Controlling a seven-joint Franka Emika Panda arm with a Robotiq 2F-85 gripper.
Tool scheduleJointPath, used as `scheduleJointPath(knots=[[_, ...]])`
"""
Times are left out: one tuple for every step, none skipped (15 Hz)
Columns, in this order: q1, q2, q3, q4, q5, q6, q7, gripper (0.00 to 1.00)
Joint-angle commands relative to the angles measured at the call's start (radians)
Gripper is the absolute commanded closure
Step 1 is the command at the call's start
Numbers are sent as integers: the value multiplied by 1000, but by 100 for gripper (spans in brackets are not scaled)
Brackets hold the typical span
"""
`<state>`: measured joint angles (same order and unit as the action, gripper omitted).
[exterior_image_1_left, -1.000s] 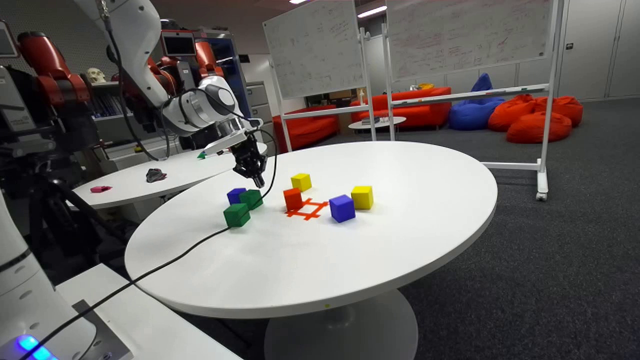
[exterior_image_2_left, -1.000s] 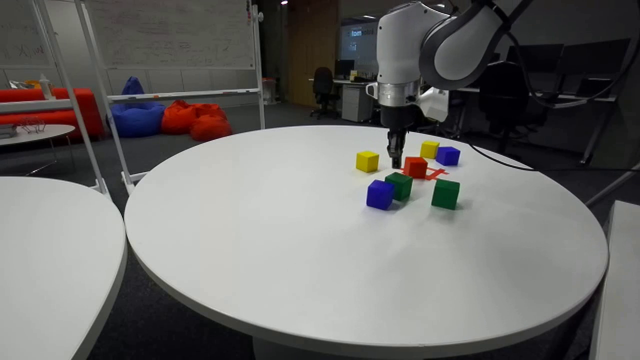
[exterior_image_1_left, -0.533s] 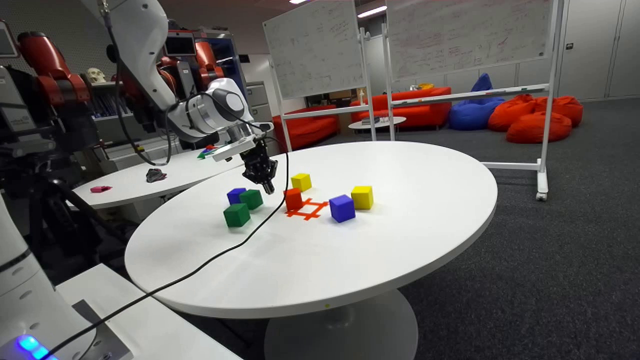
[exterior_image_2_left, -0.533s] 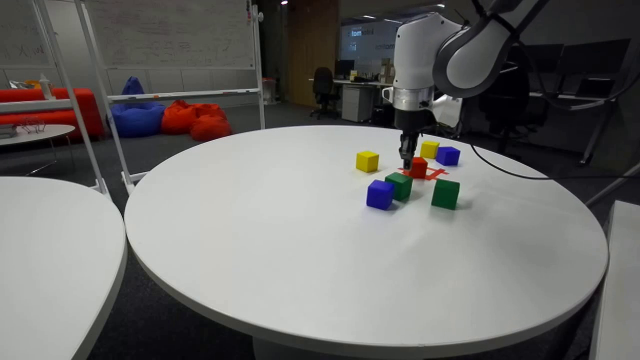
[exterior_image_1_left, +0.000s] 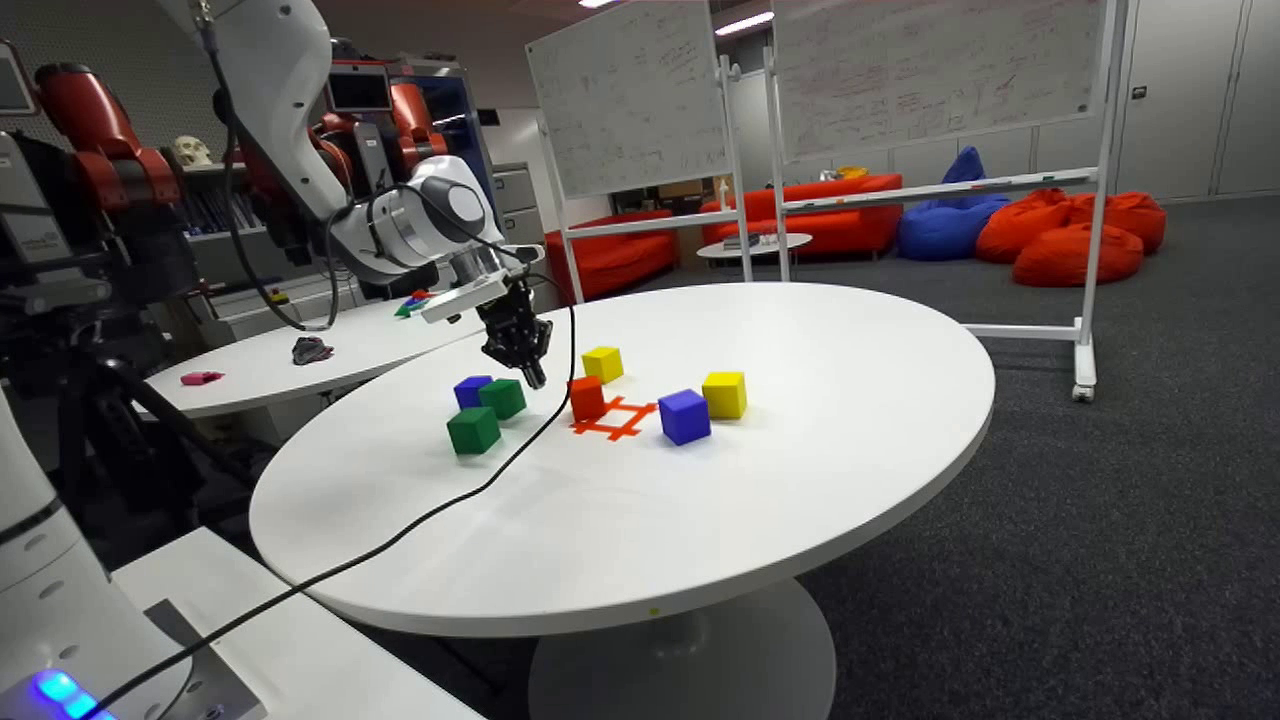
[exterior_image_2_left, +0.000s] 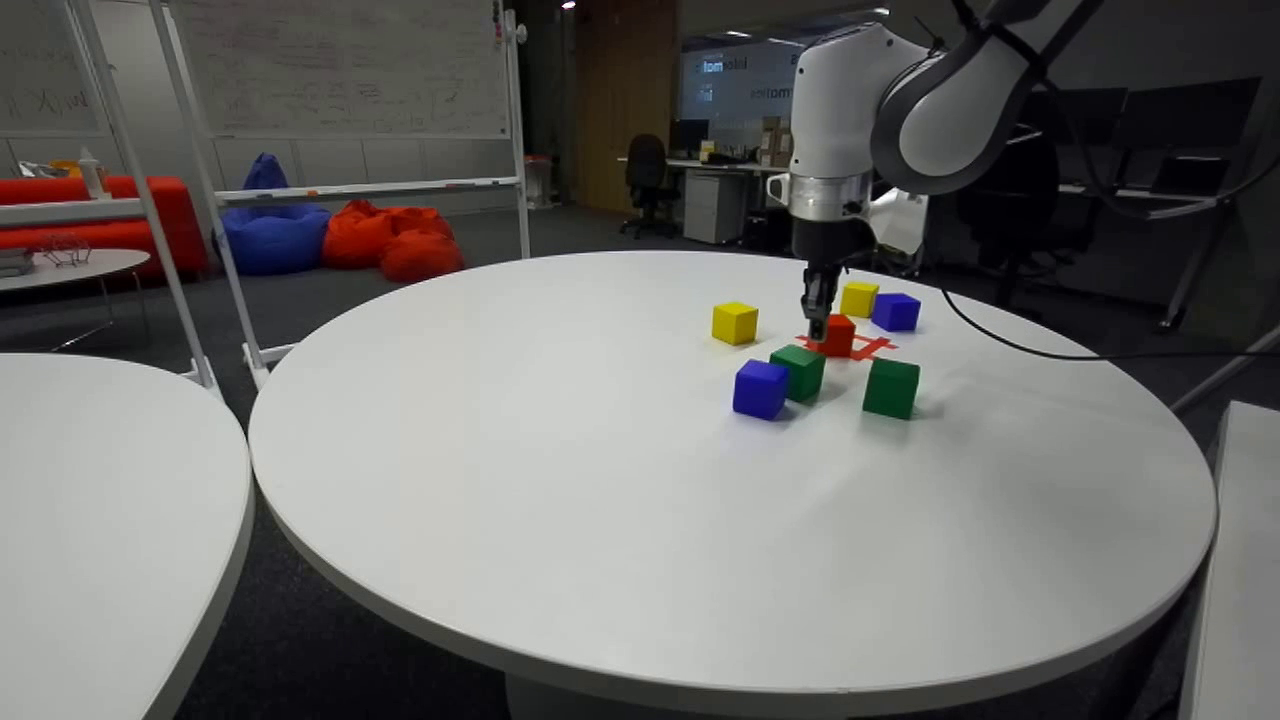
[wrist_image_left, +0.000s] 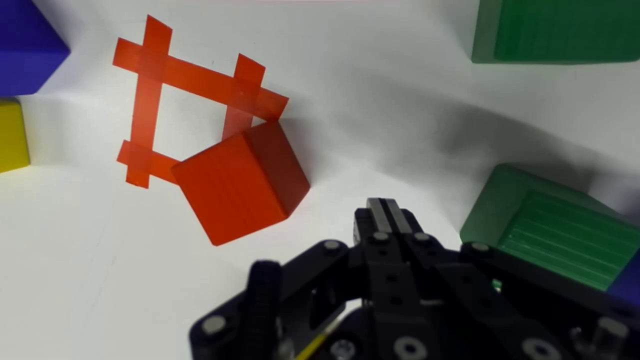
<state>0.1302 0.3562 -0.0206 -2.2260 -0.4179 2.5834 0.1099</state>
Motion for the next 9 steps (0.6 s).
scheduleJointPath(knots=[[-1, -6, -11, -5, 7, 17, -3, 100], [-4, -11, -16, -11, 5, 25, 1, 100], [-10, -18, -20, -18, 7, 32, 0, 100], [-17, -20, -23, -21, 13, 39, -4, 100], [-23, -22, -30, -24, 15, 46, -8, 100], [-30, -24, -36, -27, 20, 56, -11, 100], [-37, -27, -41, -30, 25, 65, -15, 100], [-44, -29, -46, -33, 26, 73, -18, 100], [-46, -30, -51, -32, 24, 75, -11, 100]])
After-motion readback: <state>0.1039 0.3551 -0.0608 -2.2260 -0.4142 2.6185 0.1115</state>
